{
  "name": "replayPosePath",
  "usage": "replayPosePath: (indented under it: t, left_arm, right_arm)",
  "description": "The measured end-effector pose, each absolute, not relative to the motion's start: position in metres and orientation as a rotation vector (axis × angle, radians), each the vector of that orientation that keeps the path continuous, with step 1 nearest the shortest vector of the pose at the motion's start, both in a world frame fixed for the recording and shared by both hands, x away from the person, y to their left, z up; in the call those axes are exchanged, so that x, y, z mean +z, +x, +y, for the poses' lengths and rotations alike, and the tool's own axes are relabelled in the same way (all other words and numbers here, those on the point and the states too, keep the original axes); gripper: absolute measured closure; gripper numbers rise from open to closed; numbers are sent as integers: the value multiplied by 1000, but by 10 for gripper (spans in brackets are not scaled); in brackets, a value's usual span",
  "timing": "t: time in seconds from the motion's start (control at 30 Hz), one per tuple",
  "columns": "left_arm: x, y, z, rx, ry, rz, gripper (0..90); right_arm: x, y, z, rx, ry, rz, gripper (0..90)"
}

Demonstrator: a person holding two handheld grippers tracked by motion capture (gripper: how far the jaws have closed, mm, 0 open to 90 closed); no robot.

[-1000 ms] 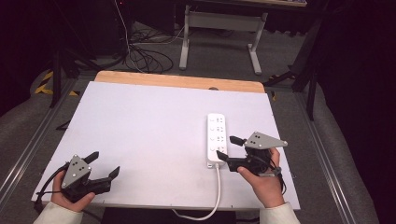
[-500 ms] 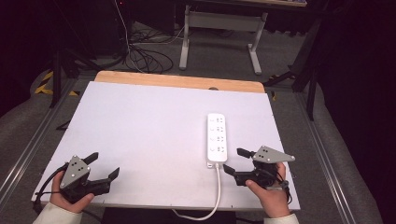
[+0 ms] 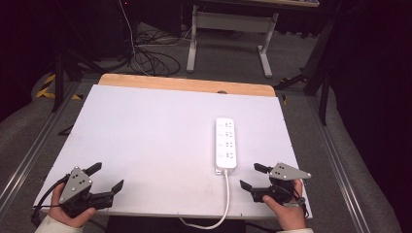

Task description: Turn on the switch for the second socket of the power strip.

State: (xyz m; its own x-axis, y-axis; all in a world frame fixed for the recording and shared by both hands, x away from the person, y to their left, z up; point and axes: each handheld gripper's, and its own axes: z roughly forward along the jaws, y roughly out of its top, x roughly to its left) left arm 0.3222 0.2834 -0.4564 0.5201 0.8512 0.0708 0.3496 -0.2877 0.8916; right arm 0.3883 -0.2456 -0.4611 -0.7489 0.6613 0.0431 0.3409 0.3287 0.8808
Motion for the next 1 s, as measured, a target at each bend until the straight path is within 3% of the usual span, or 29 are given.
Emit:
replayPosePath:
  t: [0.43,1.0]
  left_arm:
    - [-458,321,287,699,1860,1003,126]
    - [-459,322,288,724,1860,1002,123]
  right_arm:
    - [-489,385,-261,1320,993,2301,178]
    - [-484,382,-257,1326,917,2262,179]
